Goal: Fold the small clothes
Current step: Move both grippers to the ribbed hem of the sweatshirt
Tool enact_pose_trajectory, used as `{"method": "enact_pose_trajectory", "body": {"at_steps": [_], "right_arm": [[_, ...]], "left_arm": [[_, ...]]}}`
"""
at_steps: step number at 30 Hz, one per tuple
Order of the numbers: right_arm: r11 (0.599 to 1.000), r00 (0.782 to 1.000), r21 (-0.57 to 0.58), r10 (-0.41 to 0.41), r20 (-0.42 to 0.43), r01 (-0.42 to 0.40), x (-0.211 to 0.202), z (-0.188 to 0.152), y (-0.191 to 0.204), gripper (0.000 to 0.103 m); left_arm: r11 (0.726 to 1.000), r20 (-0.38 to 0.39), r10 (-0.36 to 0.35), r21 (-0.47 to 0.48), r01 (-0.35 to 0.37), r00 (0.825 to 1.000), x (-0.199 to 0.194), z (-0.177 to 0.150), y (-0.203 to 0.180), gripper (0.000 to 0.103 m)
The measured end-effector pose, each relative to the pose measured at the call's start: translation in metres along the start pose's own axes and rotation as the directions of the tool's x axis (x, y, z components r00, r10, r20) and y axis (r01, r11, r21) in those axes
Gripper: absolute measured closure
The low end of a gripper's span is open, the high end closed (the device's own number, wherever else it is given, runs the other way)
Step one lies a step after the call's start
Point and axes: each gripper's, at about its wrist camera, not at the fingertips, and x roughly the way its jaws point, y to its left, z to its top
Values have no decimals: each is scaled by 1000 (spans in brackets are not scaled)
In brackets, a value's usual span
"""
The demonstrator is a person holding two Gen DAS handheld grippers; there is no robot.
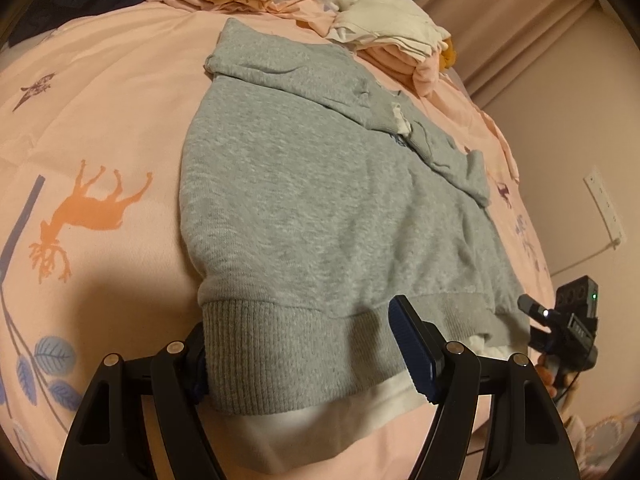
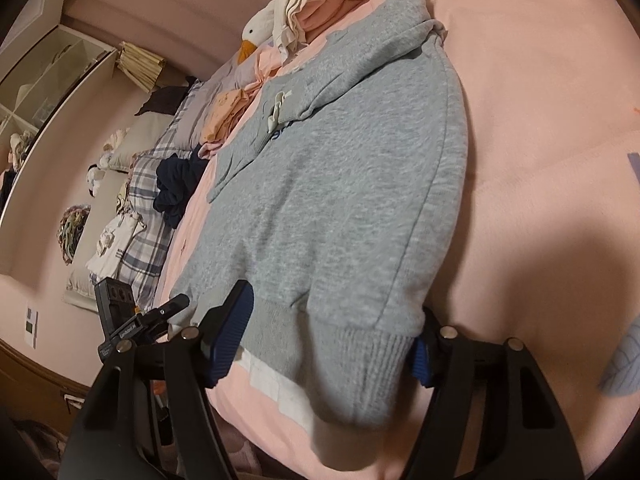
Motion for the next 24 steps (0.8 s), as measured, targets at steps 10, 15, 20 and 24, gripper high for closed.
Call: {"method": "enact_pose_trajectory", "body": {"at_steps": [10,15,20,24], "right_arm": [[1000,1000,-2,-1,6,1,6,5,1,42],[1000,1000,15,-13,9,13,5,4,-4,57],[1000,1000,25,-18,11,18,3,1,-8,68],[1000,1000,21,-20,14,20,4,0,-6,70]], "left_arm": [[999,15,0,-34,0,1000,5,8,-3,29],[999,21,-3,-52,5,1000,4,7,0,33],[997,24,3,-81,-1,1000,4,10,6,45],[995,24,41,-96,-39,999,5,11,10,65]]}}
